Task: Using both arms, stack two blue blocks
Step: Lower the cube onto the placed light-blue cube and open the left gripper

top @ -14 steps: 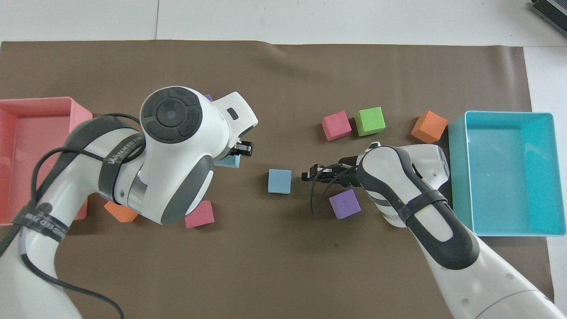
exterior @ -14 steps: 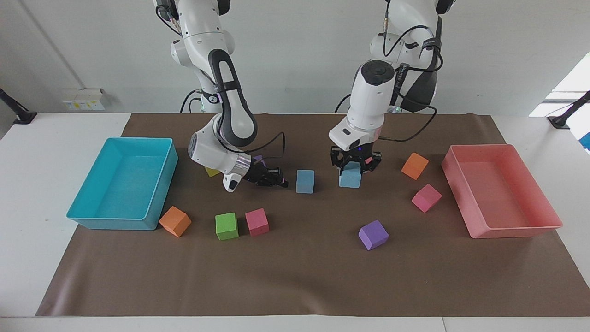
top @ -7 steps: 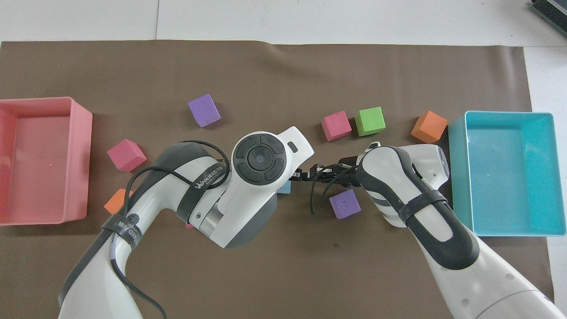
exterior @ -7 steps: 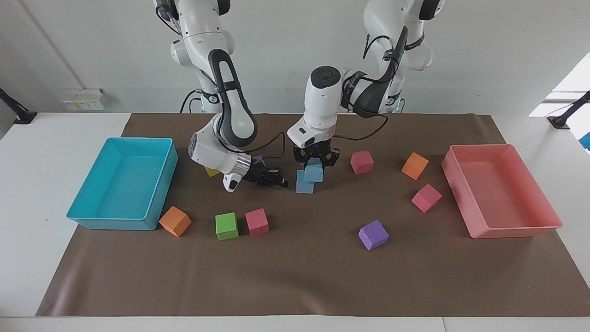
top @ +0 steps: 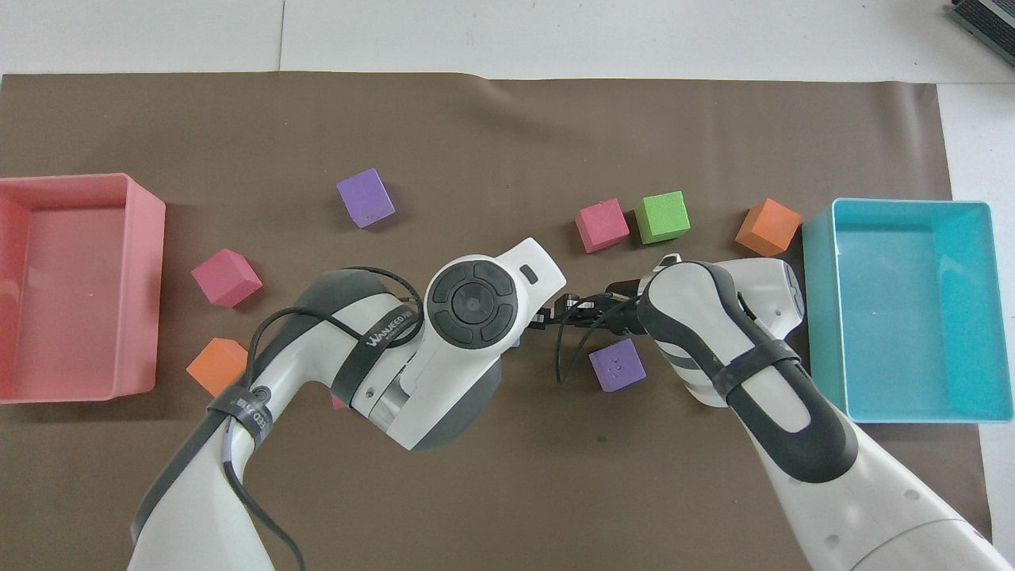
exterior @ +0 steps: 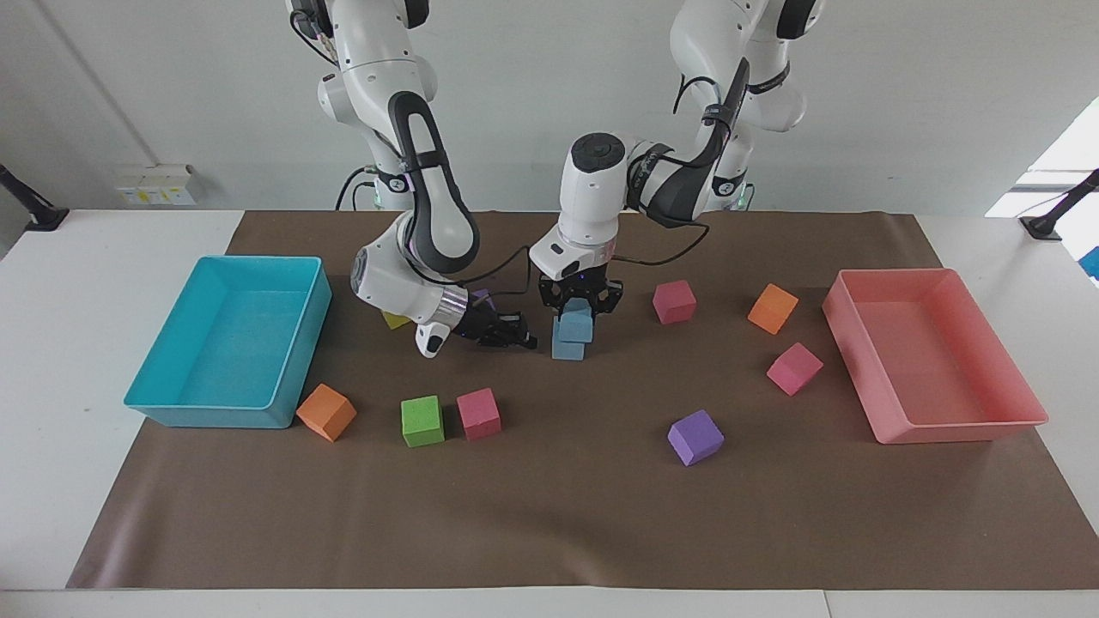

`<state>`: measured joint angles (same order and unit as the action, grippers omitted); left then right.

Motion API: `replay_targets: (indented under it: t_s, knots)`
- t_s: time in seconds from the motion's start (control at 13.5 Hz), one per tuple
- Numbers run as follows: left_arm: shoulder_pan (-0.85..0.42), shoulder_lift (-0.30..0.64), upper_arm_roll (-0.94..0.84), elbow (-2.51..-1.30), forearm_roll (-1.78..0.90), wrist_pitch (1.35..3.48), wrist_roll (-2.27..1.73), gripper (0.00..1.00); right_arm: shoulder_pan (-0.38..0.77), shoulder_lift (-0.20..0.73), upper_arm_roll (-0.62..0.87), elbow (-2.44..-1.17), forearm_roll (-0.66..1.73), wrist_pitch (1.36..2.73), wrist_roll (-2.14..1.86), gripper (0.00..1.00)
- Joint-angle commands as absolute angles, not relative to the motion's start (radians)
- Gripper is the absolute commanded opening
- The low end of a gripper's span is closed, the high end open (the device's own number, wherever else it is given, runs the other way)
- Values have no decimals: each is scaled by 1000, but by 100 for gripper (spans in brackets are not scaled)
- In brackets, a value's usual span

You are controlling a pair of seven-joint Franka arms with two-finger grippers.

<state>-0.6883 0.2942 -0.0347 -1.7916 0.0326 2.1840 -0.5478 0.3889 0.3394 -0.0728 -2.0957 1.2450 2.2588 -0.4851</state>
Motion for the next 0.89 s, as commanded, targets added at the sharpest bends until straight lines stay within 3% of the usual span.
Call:
replay_targets:
  t_s: [0.0,0.81]
  knots:
    - [-706,285,-18,-1809,20,2209,-557,0,388,345,-69,-2095,1278,2269,-514,0]
    - [-712,287,-20,-1809,-11,2221,-548,0,388,345,-69,-2095,1278,2269,-515,0]
